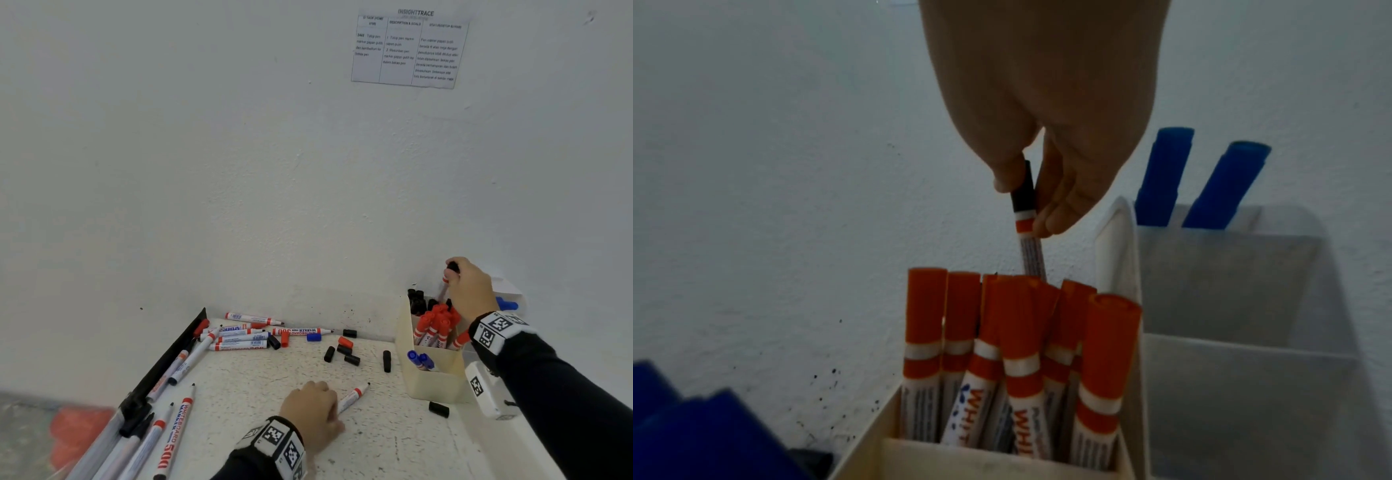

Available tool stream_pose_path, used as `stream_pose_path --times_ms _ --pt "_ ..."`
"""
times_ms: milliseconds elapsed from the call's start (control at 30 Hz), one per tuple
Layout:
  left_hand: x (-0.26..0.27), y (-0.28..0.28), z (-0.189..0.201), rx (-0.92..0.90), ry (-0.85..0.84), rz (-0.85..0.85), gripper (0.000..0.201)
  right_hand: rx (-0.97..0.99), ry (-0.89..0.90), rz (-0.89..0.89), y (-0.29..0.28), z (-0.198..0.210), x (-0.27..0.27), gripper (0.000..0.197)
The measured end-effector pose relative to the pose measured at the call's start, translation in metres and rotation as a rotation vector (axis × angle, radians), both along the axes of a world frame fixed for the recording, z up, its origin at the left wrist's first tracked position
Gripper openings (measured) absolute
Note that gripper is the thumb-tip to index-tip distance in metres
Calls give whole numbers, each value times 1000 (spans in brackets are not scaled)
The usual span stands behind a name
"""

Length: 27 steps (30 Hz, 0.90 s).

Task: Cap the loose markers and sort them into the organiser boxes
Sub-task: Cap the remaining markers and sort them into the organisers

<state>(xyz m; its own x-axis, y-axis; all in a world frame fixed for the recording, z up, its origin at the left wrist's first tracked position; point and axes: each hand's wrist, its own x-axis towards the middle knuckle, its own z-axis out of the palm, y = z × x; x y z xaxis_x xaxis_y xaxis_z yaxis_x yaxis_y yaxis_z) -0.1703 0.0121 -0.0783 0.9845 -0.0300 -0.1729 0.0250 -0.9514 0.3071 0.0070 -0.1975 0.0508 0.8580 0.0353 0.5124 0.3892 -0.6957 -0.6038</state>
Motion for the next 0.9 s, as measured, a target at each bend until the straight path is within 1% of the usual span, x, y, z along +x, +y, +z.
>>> stream_pose_path --times_ms 33,67,133,167,200,267,367,400,467,533,567,600,633,667,700,733,767,800,867,900 --pt "1 2 0 -35 -6 43 18 -20 57 -9 0 -2 0 28" --pt "2 4 -1 -84 -4 81 21 -22 95 -15 0 -5 -1 28" --pt "3 8 -4 -161 -11 144 35 -20 128 -14 0 -11 0 21" --pt "3 11 -6 -193 -38 183 40 -49 142 -17 0 -15 1 17" --pt "3 13 -7 -236 -81 234 43 -108 158 -22 1 -18 3 17" --pt "5 19 -11 -322 -170 312 42 -307 236 -39 2 -27 9 24" --pt "8 24 -13 -390 -239 345 36 -633 341 -39 7 -37 14 32" --pt "9 24 -13 -414 -248 355 35 -723 377 -40 9 -39 17 39" --pt "10 24 -14 -457 -256 371 32 -780 484 -66 10 -40 18 56" --pt "10 26 -14 -488 -254 391 26 -790 518 -74 10 -38 14 62" --pt "11 27 -14 -501 -256 401 24 -762 503 -74 10 -36 11 61" --pt "12 28 -15 -504 -265 407 23 -700 446 -74 10 -32 6 58" --pt "13 30 -16 -501 -270 409 23 -590 367 -76 9 -29 0 50" --pt "14 30 -17 -501 -270 411 23 -438 262 -56 10 -27 -7 39" --pt "14 30 -18 -504 -262 412 24 -286 193 -11 11 -23 -18 27" --pt "14 29 -18 -505 -251 409 24 -175 194 71 13 -18 -29 17" --pt "14 29 -18 -507 -237 408 24 -118 259 176 15 -14 -40 13" --pt "14 29 -18 -512 -227 409 23 -124 379 295 18 -10 -53 12" --pt "14 30 -19 -508 -219 414 23 -217 711 495 22 -10 -75 11" --pt "14 31 -20 -493 -217 410 25 -305 866 536 22 -14 -82 11"
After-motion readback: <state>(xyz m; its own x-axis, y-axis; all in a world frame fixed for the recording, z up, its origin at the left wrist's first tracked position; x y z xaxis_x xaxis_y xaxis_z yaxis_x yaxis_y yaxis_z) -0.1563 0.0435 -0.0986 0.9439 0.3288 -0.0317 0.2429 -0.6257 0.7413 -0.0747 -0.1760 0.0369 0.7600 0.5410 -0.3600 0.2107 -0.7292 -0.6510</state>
